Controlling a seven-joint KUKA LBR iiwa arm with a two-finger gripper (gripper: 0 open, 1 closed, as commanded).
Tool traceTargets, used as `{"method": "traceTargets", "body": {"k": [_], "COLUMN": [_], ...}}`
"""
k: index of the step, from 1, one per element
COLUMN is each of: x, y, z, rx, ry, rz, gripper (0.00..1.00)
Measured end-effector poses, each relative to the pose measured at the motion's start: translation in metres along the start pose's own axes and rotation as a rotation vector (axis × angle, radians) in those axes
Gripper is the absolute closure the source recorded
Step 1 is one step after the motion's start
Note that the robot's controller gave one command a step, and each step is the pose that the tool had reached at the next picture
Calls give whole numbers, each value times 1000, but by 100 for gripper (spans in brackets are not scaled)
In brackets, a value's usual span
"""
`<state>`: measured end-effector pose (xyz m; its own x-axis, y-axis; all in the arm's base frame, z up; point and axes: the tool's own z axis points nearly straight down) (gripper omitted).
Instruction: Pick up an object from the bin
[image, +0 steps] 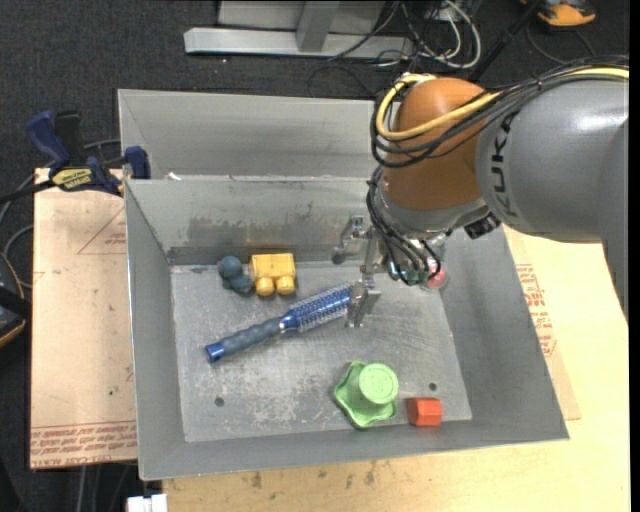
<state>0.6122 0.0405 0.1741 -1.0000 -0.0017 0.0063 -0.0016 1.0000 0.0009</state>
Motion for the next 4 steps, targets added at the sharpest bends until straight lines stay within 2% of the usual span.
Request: {"method": "traceTargets", "body": {"k": [1, 2, 3, 4], "x": [-15, -17, -20, -45], "y": [5, 5, 10, -8], "z": [97, 93, -12, -122], "rx": [-1, 0, 2, 5], "ry": [-11, -17, -16, -16], "rz": [-256, -255, -288, -562], "gripper": [0, 100, 100, 100]}}
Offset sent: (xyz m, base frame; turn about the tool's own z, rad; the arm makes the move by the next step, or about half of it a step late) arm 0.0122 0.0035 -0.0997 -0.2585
